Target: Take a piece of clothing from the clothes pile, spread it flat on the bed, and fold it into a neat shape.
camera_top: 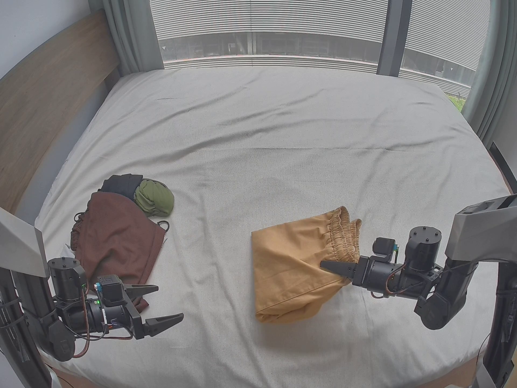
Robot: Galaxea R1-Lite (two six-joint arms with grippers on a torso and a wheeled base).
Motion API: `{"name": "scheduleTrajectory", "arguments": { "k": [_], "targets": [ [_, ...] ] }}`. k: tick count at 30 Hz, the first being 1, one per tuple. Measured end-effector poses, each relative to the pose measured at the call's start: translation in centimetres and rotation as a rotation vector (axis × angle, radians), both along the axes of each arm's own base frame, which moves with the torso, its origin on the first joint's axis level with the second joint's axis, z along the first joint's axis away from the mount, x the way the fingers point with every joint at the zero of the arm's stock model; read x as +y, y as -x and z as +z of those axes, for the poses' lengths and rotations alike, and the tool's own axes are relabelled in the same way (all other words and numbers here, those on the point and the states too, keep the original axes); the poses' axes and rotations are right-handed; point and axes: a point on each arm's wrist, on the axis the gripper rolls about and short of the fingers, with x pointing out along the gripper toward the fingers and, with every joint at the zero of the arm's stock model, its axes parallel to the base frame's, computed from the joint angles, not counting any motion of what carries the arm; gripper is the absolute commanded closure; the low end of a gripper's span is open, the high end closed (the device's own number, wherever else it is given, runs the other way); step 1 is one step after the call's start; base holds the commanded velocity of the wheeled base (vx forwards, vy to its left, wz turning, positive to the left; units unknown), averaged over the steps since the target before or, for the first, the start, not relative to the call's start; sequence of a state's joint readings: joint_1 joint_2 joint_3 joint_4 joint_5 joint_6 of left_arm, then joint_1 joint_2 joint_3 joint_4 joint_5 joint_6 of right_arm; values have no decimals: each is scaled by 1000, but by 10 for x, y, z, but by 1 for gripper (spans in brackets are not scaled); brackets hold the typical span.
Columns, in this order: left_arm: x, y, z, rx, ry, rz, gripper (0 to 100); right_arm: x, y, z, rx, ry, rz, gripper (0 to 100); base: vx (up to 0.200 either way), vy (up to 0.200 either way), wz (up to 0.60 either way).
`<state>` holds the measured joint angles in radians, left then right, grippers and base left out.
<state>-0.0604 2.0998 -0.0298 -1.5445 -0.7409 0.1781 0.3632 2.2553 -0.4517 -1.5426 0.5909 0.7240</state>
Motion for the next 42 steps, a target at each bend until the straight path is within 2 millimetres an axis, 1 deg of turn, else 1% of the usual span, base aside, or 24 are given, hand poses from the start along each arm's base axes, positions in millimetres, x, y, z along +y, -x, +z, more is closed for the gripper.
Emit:
{"name": "scheduleTrajectory", "arguments": {
  "k": [3, 8, 17, 20, 26, 34, 42],
  "targets": [
    [0, 0, 0, 3, 1, 0, 0, 5, 1, 12, -41, -16, 22, 100, 0, 0, 0],
    [0, 0, 0, 3, 2, 0, 0, 10, 1, 26, -92, -34, 38, 100, 0, 0, 0],
    [0, 0, 0, 5, 3, 0, 0, 21, -14, 58, -230, -93, 52, 100, 0, 0, 0],
    [0, 1, 0, 5, 2, 1, 0, 25, -22, 68, -271, -120, 51, 100, 0, 0, 0],
    [0, 1, -1, 10, 2, 0, 0, 32, -40, 83, -332, -154, 50, 100, 0, 0, 0],
    [0, 2, -1, 15, 2, 0, 0, 43, -72, 88, -364, -168, 43, 100, 0, 0, 0],
    [0, 2, -2, 19, 2, -1, 0, 50, -101, 92, -357, -163, 32, 100, 0, 0, 0]
  ]
}}
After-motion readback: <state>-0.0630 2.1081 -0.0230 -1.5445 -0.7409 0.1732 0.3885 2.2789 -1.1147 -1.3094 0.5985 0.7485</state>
